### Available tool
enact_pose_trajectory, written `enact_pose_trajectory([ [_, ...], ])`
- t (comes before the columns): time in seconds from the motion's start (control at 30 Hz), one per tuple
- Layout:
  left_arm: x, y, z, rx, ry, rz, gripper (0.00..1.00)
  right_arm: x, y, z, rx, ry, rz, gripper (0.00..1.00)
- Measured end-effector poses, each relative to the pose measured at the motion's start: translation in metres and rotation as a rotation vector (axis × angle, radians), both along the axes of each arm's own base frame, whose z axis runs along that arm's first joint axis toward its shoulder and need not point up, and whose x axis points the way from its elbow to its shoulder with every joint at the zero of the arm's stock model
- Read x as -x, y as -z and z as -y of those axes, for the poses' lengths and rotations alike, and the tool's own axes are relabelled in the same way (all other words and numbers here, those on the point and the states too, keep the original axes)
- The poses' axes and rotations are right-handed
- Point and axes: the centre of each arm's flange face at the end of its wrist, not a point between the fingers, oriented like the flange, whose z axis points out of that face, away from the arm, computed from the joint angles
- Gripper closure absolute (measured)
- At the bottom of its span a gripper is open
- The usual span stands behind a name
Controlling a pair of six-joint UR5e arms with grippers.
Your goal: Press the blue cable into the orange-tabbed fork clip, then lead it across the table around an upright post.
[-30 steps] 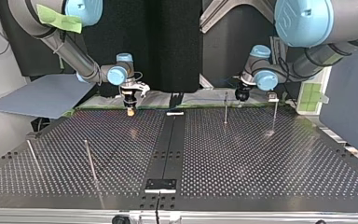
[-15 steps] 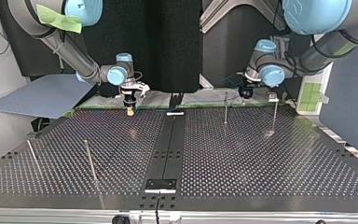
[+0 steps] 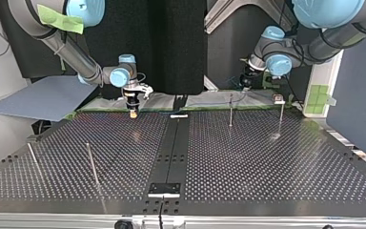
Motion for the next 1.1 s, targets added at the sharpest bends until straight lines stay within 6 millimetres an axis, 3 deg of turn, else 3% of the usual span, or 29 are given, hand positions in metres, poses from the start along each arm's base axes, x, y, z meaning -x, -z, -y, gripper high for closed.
enact_pose_trajectory([
  [0.2, 0.013, 0.005, 0.006, -0.023, 0.050, 0.001, 0.00, -0.002, 0.000, -0.001, -0.001, -0.003, 0.000, 1.00],
  [0.67, 0.010, 0.005, 0.004, -0.081, 0.008, 0.031, 0.00, -0.003, 0.000, -0.002, -0.001, -0.005, 0.000, 1.00],
  [1.1, 0.011, 0.005, 0.018, -0.089, 0.028, 0.060, 0.00, -0.002, 0.000, -0.002, -0.003, -0.004, -0.001, 1.00],
])
